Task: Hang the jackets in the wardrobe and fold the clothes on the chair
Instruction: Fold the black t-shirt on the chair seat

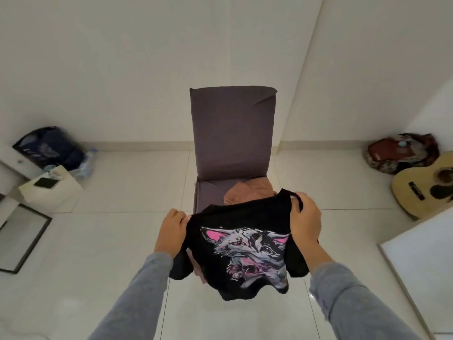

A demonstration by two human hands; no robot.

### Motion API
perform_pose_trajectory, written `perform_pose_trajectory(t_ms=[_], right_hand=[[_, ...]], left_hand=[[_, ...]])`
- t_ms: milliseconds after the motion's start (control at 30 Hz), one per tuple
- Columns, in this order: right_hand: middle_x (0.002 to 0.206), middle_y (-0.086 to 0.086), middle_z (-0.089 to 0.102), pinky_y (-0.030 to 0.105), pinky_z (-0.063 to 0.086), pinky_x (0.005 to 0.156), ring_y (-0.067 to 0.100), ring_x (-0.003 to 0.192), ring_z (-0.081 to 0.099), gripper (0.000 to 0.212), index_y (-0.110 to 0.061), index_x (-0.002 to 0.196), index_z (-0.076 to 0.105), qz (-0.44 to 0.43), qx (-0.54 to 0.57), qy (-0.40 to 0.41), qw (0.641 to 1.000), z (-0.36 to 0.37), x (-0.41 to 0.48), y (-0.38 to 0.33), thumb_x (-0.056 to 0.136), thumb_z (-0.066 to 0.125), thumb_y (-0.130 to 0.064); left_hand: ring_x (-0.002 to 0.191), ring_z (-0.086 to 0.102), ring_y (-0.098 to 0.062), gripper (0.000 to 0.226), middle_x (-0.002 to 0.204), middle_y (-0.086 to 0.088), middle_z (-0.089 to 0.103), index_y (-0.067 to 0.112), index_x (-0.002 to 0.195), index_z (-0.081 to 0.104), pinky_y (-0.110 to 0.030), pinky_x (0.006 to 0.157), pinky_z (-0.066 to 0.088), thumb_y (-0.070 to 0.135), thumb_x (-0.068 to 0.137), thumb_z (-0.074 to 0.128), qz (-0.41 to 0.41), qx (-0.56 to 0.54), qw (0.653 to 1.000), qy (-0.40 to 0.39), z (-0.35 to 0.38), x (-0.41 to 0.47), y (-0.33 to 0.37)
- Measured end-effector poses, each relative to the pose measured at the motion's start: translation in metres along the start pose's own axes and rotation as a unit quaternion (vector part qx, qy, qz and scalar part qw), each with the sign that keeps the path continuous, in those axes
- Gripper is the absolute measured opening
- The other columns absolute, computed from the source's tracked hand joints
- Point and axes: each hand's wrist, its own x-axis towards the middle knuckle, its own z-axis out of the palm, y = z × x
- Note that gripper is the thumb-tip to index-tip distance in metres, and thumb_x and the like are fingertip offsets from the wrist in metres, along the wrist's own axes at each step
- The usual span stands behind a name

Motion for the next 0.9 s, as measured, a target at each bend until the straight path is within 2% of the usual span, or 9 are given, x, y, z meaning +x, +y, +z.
perform_pose_trajectory(t_ms=[100, 167, 267, 333, 467, 633, 800, 900], right_hand=[[0.097, 0.009, 0.069, 0.033, 0.042, 0.074, 0.029, 0.084, 0.062, 0.024, -0.009, 0.104, 0.068, -0.04, -0.062, 0.021, 0.997, 0.01, 0.027, 0.008, 0.094, 0.055, -0.027], [0.091, 0.009, 0.07, 0.033, 0.036, 0.073, 0.029, 0.08, 0.061, 0.024, -0.009, 0.1, 0.069, -0.036, -0.093, 0.033, 0.994, 0.026, 0.05, 0.012, 0.093, 0.056, -0.028], [0.09, 0.006, 0.069, 0.031, 0.027, 0.074, 0.028, 0.082, 0.059, 0.026, -0.013, 0.1, 0.07, -0.029, -0.135, 0.027, 0.99, 0.053, 0.088, 0.014, 0.094, 0.054, -0.033], [0.091, 0.006, 0.069, 0.032, 0.025, 0.075, 0.029, 0.084, 0.058, 0.028, -0.013, 0.1, 0.07, -0.026, -0.152, 0.009, 0.988, 0.079, 0.119, 0.019, 0.094, 0.053, -0.035], [0.089, 0.006, 0.069, 0.034, 0.028, 0.073, 0.028, 0.082, 0.056, 0.029, -0.012, 0.096, 0.07, -0.047, -0.199, -0.042, 0.978, 0.138, 0.188, 0.04, 0.092, 0.055, -0.037], [0.076, 0.008, 0.068, 0.032, 0.024, 0.065, 0.03, 0.072, 0.055, 0.027, -0.009, 0.085, 0.072, -0.106, -0.288, -0.117, 0.945, 0.217, 0.252, 0.087, 0.085, 0.066, -0.036], [0.083, 0.01, 0.067, 0.033, 0.024, 0.068, 0.032, 0.08, 0.056, 0.02, -0.006, 0.092, 0.069, -0.059, -0.327, -0.161, 0.929, 0.288, 0.27, 0.13, 0.092, 0.057, -0.022], [0.087, 0.008, 0.068, 0.034, 0.021, 0.07, 0.031, 0.088, 0.054, 0.024, -0.008, 0.097, 0.069, -0.058, -0.349, -0.191, 0.916, 0.315, 0.277, 0.154, 0.094, 0.052, -0.026]], left_hand=[[0.072, 0.047, -0.022, 0.024, 0.076, -0.006, 0.048, -0.003, 0.077, 0.061, -0.028, 0.072, 0.035, 0.009, 0.095, 0.051, -0.035, -0.032, 0.998, 0.04, 0.009, 0.028, -0.003], [0.071, 0.047, -0.022, 0.027, 0.074, -0.006, 0.05, -0.003, 0.074, 0.062, -0.024, 0.069, 0.031, 0.011, 0.095, 0.051, -0.059, -0.048, 0.996, 0.055, 0.02, 0.053, 0.001], [0.07, 0.046, -0.022, 0.031, 0.074, -0.008, 0.051, -0.003, 0.071, 0.061, -0.02, 0.067, 0.027, 0.013, 0.095, 0.05, -0.104, -0.081, 0.986, 0.098, 0.033, 0.097, 0.011], [0.073, 0.047, -0.023, 0.032, 0.077, -0.009, 0.053, -0.004, 0.074, 0.062, -0.023, 0.07, 0.03, 0.015, 0.096, 0.049, -0.113, -0.076, 0.984, 0.112, 0.044, 0.134, 0.011], [0.077, 0.05, -0.025, 0.03, 0.083, -0.011, 0.056, -0.002, 0.08, 0.063, -0.028, 0.074, 0.033, 0.017, 0.097, 0.048, -0.136, -0.045, 0.984, 0.105, 0.078, 0.201, -0.006], [0.079, 0.051, -0.03, 0.033, 0.084, -0.011, 0.056, 0.002, 0.081, 0.061, -0.033, 0.072, 0.037, 0.024, 0.099, 0.044, -0.189, 0.011, 0.98, 0.064, 0.14, 0.274, -0.048], [0.085, 0.054, -0.036, 0.035, 0.088, -0.014, 0.06, 0.002, 0.082, 0.062, -0.042, 0.073, 0.045, 0.026, 0.098, 0.044, -0.208, 0.076, 0.974, 0.041, 0.202, 0.316, -0.085], [0.083, 0.054, -0.038, 0.035, 0.085, -0.015, 0.059, 0.0, 0.08, 0.059, -0.041, 0.069, 0.041, 0.026, 0.098, 0.045, -0.203, 0.113, 0.972, 0.02, 0.223, 0.332, -0.104]])
